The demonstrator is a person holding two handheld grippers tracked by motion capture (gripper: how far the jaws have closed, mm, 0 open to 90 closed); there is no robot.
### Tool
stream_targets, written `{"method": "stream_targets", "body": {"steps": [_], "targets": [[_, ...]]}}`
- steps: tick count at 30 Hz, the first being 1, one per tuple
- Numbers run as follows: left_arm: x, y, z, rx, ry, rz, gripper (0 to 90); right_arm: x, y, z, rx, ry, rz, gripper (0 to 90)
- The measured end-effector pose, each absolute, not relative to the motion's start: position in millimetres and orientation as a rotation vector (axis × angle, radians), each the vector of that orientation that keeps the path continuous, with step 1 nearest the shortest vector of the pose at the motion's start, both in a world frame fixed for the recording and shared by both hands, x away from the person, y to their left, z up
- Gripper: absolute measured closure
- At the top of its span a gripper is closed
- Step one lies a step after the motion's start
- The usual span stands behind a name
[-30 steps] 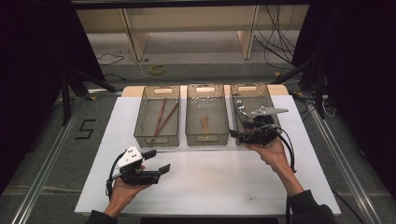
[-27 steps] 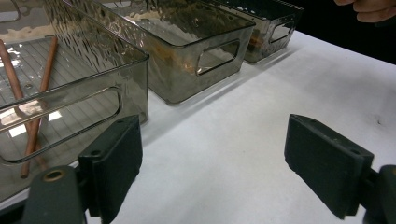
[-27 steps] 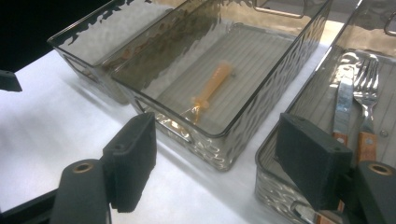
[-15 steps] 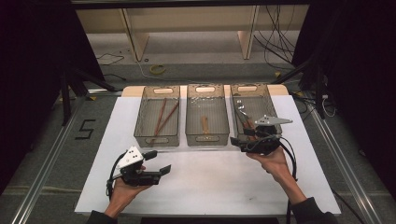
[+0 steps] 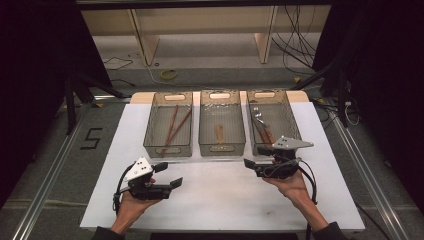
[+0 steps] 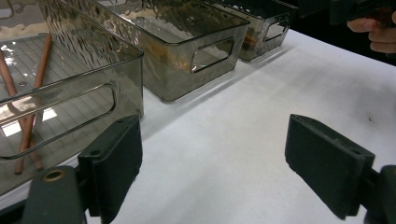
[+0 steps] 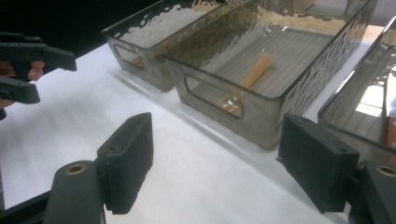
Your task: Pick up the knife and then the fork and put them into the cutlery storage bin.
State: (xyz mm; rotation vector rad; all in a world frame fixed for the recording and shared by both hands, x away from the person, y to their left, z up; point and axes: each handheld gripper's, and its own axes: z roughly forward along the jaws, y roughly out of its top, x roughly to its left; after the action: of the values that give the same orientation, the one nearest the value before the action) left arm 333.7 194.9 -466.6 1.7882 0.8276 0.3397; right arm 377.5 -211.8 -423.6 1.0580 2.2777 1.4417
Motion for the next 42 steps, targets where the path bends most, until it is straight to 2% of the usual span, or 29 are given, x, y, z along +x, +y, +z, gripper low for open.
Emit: {"method": "stream_targets", "body": {"steps": [42], "targets": [[334,192,-468,1.812,0.814,0.295,17.9,327,-238,-456,1.054,2.239,1.484,26.9]]}}
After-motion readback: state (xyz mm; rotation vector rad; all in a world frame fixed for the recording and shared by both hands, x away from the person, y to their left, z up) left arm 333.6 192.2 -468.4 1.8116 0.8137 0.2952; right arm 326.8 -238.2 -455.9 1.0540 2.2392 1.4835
